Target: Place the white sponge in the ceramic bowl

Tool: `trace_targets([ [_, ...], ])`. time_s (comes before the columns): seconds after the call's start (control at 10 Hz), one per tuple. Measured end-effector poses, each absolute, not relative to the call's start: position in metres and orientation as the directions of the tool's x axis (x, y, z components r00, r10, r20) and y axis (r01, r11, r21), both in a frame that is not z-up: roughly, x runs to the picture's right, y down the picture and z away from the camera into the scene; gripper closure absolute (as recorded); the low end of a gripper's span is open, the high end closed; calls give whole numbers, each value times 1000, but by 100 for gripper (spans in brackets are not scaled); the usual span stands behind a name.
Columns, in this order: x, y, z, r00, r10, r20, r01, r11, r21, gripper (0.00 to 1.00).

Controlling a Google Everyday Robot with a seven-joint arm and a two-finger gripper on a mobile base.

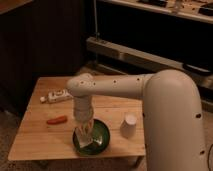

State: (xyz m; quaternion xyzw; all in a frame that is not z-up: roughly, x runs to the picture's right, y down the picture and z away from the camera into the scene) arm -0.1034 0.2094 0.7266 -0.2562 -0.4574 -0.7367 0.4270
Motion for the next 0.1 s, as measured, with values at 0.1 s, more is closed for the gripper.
trace_targets([
  [0.1, -101, 209, 726, -501, -397, 769, 865, -214, 453, 4],
])
